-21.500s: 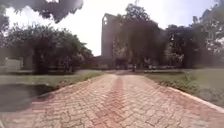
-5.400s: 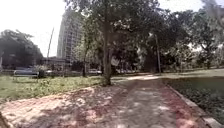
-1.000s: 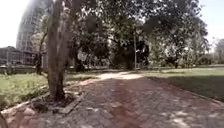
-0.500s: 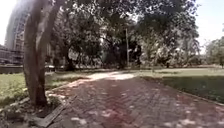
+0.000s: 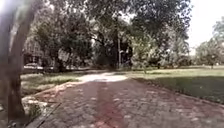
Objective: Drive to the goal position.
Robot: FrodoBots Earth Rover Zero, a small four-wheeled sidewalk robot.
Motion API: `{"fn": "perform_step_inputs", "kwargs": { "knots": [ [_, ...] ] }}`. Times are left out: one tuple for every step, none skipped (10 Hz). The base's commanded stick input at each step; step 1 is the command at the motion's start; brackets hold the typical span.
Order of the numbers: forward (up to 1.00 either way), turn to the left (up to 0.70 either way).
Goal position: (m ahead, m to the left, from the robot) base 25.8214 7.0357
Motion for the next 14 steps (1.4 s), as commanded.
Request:
{"fn": "perform_step_inputs", "kwargs": {
  "knots": [
    [0.70,0.00],
    [0.70,0.00],
    [0.70,0.00],
    [0.70,0.00],
    [0.70,0.00],
    [0.70,0.00],
    [0.70,0.00],
    [0.70,0.00],
    [0.70,0.00],
    [0.70,0.00],
    [0.70,0.00],
    [0.70,0.00],
    [0.70,0.00],
    [0.70,0.00]
  ]
}}
